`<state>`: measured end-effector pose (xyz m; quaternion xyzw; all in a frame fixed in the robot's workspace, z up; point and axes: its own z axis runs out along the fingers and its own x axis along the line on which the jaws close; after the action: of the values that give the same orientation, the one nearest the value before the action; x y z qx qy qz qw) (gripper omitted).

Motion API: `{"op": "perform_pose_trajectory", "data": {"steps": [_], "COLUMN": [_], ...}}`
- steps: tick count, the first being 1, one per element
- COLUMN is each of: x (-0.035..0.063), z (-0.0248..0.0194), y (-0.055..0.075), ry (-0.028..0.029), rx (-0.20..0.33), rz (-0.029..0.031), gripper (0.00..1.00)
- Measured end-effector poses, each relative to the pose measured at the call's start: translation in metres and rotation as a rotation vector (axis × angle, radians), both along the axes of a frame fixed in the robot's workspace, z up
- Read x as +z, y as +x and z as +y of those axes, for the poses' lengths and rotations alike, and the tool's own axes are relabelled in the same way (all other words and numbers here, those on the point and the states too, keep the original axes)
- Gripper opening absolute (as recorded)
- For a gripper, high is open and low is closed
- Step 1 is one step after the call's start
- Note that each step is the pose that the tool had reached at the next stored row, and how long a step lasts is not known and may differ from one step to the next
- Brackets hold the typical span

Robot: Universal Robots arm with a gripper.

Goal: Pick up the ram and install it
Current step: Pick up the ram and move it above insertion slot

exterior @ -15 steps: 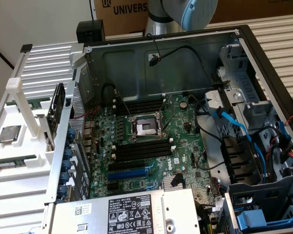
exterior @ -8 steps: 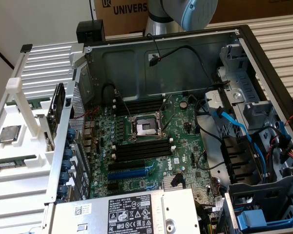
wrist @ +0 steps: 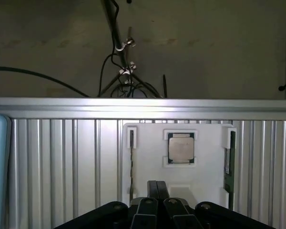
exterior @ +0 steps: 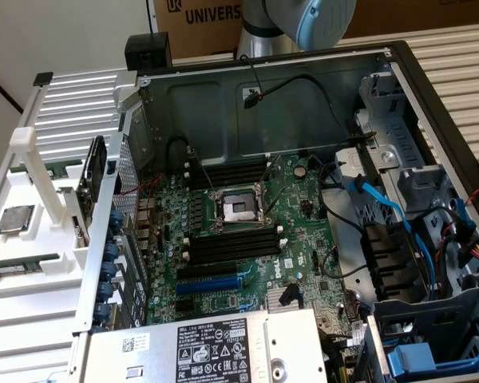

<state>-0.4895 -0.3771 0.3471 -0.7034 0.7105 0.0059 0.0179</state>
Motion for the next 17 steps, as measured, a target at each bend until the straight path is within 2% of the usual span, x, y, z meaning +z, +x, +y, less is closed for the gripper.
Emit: {"op": "perform_pose_trajectory", "data": {"steps": [10,17], "x": [-0.0182,-0.031], "z": [-0.0002,-0.004], "y": [0.0,0.0], "ry": [0.0,0.0], "rx": [0.0,0.0], "rz": [0.0001,0.0002], "gripper": [0.12,0.12]}}
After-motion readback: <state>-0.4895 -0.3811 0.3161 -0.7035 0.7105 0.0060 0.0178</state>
